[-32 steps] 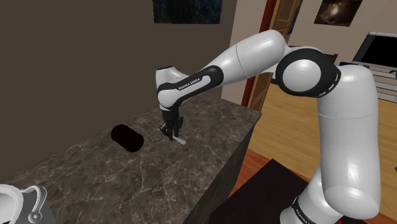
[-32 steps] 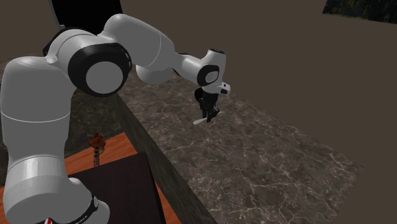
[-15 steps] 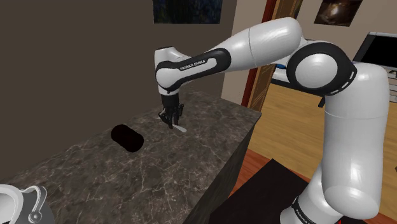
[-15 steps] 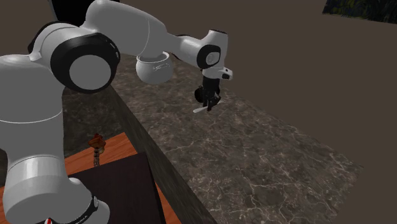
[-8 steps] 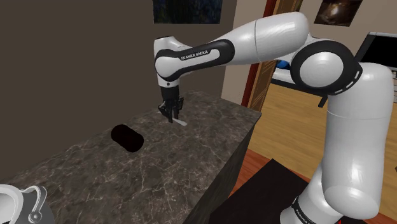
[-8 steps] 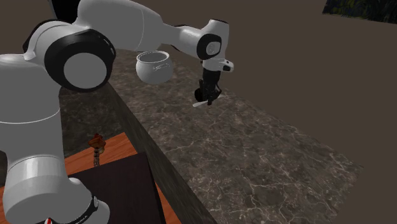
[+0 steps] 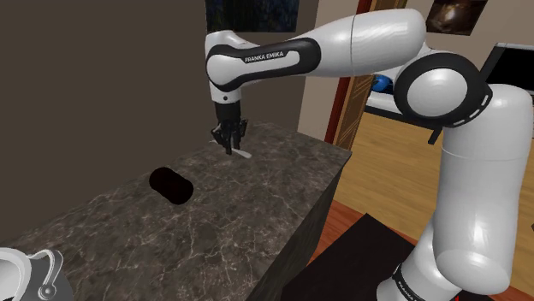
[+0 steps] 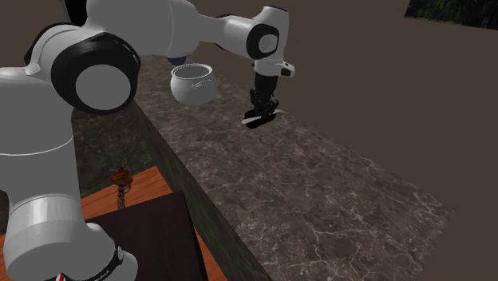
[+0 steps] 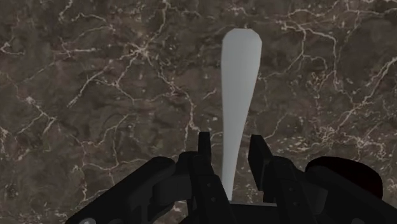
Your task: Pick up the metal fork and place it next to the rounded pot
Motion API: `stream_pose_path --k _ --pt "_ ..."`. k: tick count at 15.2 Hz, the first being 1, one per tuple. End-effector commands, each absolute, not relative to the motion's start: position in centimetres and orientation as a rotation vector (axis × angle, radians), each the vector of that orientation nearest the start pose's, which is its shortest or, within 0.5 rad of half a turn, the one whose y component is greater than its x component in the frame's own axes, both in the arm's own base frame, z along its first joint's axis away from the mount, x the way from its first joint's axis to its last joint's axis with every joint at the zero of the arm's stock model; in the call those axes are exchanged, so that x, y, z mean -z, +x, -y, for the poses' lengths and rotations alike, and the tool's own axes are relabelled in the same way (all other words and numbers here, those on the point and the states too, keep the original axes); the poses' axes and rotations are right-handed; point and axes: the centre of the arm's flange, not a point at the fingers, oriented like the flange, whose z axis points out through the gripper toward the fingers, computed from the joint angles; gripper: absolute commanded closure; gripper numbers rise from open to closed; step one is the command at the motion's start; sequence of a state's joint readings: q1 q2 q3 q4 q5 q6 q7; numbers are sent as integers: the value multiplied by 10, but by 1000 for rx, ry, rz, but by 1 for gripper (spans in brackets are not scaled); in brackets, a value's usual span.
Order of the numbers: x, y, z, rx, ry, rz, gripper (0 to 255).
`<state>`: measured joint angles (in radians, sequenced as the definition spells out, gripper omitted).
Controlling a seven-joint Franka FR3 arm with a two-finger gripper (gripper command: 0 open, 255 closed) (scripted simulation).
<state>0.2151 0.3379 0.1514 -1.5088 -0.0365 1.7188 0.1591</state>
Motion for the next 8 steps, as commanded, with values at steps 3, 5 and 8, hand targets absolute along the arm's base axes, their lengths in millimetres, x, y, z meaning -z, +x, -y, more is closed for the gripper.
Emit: stream_pose_path --k 3,5,8 --pt "-484 610 -217 -195 -3136 330 255" --pt "-494 610 -217 -195 -3136 330 255" --pt "-510 610 -217 -195 -3136 330 255"
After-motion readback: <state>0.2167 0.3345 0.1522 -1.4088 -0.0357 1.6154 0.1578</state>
